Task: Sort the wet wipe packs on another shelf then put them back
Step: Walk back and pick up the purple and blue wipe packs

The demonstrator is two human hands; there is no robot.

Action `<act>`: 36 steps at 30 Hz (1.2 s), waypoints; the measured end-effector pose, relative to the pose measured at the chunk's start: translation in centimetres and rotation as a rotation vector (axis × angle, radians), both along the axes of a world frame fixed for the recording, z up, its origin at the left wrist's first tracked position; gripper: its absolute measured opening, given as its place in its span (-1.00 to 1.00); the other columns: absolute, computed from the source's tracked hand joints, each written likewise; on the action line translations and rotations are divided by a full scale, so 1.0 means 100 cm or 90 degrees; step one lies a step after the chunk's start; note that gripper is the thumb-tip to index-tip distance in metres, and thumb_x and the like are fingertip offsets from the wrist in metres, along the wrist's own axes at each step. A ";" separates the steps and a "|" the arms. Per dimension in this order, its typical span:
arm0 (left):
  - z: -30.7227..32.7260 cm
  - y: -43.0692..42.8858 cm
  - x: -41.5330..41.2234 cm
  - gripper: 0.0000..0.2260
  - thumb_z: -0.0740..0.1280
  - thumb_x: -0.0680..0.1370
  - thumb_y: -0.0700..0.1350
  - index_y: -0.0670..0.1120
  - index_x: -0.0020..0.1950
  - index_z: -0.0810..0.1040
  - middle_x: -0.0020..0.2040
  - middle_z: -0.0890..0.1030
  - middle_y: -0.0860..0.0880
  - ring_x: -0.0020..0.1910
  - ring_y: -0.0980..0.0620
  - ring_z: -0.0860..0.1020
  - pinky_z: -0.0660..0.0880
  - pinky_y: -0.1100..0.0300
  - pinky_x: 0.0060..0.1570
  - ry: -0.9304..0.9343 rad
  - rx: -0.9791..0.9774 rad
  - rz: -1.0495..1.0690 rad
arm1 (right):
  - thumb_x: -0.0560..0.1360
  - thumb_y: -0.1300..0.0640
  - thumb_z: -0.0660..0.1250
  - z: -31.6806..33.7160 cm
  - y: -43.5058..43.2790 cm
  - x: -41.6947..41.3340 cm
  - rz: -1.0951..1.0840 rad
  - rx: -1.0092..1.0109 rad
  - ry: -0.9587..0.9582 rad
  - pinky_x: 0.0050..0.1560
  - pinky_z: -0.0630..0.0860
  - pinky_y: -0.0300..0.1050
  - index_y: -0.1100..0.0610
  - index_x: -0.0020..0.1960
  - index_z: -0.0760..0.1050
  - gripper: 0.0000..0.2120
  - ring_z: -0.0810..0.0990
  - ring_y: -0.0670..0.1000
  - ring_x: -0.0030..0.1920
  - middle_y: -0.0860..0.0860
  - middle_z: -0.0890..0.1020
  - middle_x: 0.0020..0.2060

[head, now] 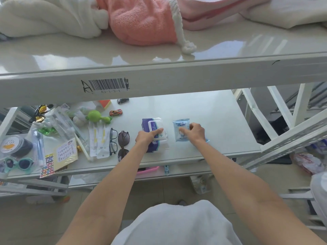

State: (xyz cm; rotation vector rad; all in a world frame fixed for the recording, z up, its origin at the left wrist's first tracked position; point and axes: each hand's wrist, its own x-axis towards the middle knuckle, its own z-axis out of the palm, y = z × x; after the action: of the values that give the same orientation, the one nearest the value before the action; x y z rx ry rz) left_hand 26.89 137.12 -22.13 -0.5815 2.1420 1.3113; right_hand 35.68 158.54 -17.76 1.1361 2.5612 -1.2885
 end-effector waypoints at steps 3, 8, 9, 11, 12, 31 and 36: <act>0.016 0.002 0.005 0.06 0.62 -0.29 0.42 -0.04 0.12 0.64 0.04 0.73 -0.07 0.02 -0.12 0.71 0.67 -0.08 0.12 -0.016 0.049 0.011 | 0.34 -0.07 0.54 0.002 0.025 0.009 -0.040 0.030 -0.056 0.09 0.47 -0.05 0.15 0.00 0.57 -0.62 0.54 0.15 0.19 0.12 0.57 0.13; 0.041 0.010 0.017 -0.21 0.72 -0.03 0.17 -0.06 0.13 0.65 0.03 0.73 -0.08 -0.04 -0.12 0.73 0.70 -0.02 -0.05 -0.049 0.118 0.023 | 0.32 -0.05 0.54 0.002 0.027 0.008 -0.059 0.038 -0.154 0.25 0.32 0.05 0.09 0.24 0.48 -0.44 0.45 0.18 0.29 0.12 0.45 0.29; 0.039 0.011 0.018 -0.13 0.72 -0.08 0.19 -0.06 0.17 0.63 0.04 0.73 -0.07 -0.07 -0.11 0.73 0.71 0.01 -0.15 -0.049 0.118 0.032 | 0.31 -0.04 0.56 0.002 0.027 0.007 -0.072 0.031 -0.153 0.25 0.32 0.07 0.13 0.28 0.41 -0.36 0.47 0.19 0.29 0.13 0.48 0.28; 0.038 0.013 0.020 -0.04 0.71 -0.11 0.20 -0.08 0.23 0.59 0.07 0.72 -0.07 -0.11 -0.07 0.73 0.64 0.12 -0.34 -0.041 0.116 0.040 | 0.31 0.00 0.59 0.002 0.028 0.007 -0.089 0.009 -0.155 0.27 0.32 0.08 0.20 0.29 0.32 -0.29 0.49 0.20 0.30 0.15 0.52 0.26; 0.041 0.014 0.024 -0.08 0.71 -0.07 0.19 -0.10 0.23 0.59 0.07 0.71 -0.08 -0.12 -0.06 0.72 0.60 0.16 -0.36 -0.040 0.119 0.036 | 0.31 0.02 0.61 0.003 0.029 0.008 -0.095 -0.006 -0.148 0.29 0.36 0.07 0.21 0.25 0.34 -0.32 0.49 0.19 0.30 0.16 0.53 0.26; 0.059 -0.094 0.209 -0.59 0.53 0.50 -0.13 -0.18 0.33 0.62 0.17 0.72 -0.20 0.01 -0.17 0.71 0.69 -0.04 -0.06 -0.040 0.432 0.325 | 0.52 0.29 0.35 0.014 -0.094 0.042 0.358 -0.655 -0.151 -0.08 0.61 0.02 0.22 0.17 0.58 -0.77 0.68 0.19 -0.08 0.20 0.69 -0.01; 0.066 -0.186 0.281 -0.57 0.54 0.47 -0.08 -0.13 0.31 0.62 0.15 0.72 -0.18 -0.01 -0.17 0.72 0.69 -0.08 -0.03 0.016 0.432 0.463 | 0.55 0.21 0.34 0.024 -0.213 0.068 0.544 -0.633 -0.239 -0.03 0.64 0.03 0.12 0.24 0.58 -0.73 0.72 0.12 -0.07 0.14 0.72 0.02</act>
State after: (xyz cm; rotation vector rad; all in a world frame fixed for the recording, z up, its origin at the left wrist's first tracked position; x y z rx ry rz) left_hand 54.97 118.56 -15.55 -1.0786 1.3620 2.2853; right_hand 42.51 137.25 -15.39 0.0416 1.4339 -1.5243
